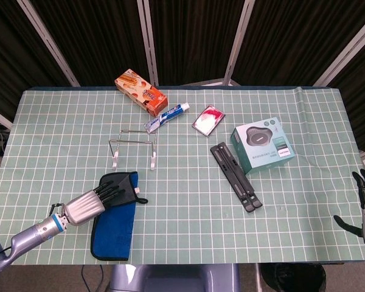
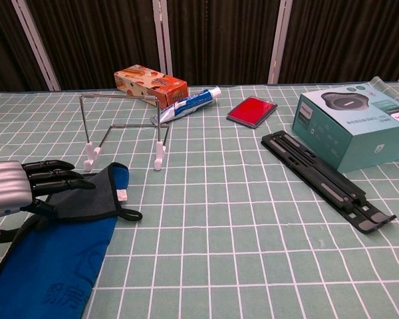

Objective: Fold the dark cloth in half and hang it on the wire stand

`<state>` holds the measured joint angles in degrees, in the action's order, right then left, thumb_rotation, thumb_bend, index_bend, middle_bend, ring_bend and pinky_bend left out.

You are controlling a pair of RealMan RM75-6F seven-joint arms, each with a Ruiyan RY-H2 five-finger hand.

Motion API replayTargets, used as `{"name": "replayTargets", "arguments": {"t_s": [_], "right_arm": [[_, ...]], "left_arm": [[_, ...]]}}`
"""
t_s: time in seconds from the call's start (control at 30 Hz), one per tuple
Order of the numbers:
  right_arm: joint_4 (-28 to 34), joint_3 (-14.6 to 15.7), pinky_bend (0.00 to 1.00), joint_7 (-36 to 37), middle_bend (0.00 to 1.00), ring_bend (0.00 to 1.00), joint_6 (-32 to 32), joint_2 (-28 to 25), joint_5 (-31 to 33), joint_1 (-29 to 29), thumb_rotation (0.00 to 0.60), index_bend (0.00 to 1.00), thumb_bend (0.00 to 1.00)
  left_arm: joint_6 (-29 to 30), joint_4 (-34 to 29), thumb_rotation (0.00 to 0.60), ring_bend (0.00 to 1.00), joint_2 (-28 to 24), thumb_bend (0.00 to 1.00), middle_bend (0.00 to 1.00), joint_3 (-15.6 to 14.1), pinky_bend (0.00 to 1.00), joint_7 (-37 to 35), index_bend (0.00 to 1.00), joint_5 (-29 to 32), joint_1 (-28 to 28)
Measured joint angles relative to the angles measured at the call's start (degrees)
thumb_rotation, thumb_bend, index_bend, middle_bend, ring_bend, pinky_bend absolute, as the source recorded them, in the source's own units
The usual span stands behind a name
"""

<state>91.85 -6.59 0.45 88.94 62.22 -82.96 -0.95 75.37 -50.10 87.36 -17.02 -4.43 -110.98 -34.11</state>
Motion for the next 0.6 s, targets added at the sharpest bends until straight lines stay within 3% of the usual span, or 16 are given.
{"name": "replayTargets", "arguments": {"t_s": [0.07,0.13,0.2,0.3,0.6], "right_arm": [[0.0,0.0,0.00,0.0,0.00,0.00,0.0,0.0,0.0,0.0,0.600,0.00,0.00],[0.0,0.0,0.00,-0.1,0.00,0.00,0.1,0.0,-0.1,0.0,0.600,0.00,0.00],[0.1,0.1,0.00,-0.1,0.00,0.00,0.1,0.0,-0.1,0.0,0.600,0.00,0.00],[0.1,0.1,0.00,-0.2,0.00,0.00,0.1,0.0,-0.2,0.0,0.600,0.00,0.00],[0.5,0.2,0.00,-0.2,0.00,0.00,0.2,-0.1,-0.6,0.0,0.600,0.00,0.00]], "left_arm": [[-0.3,0.0,0.600,0.00,-0.1,0.52,0.00,0.1,0.00,0.0,0.38,0.2,0.1],[-0.5,0.0,0.600,0.00,-0.2,0.47,0.00,0.1,0.00,0.2,0.15,0.3,0.2],[-0.7,0.0,0.600,0.00,-0.3,0.33,0.00,0.3,0.00,0.4,0.01,0.7,0.3],[-0.4,-0.3,0.600,0.00,-0.6,0.21,0.00,0.6,0.00,0.3,0.00,1.0,0.5],[3.2,-3.3,0.600,0.00,-4.0,0.20,0.00,2.0,0.00,-2.5,0.00,1.9,1.0]]}}
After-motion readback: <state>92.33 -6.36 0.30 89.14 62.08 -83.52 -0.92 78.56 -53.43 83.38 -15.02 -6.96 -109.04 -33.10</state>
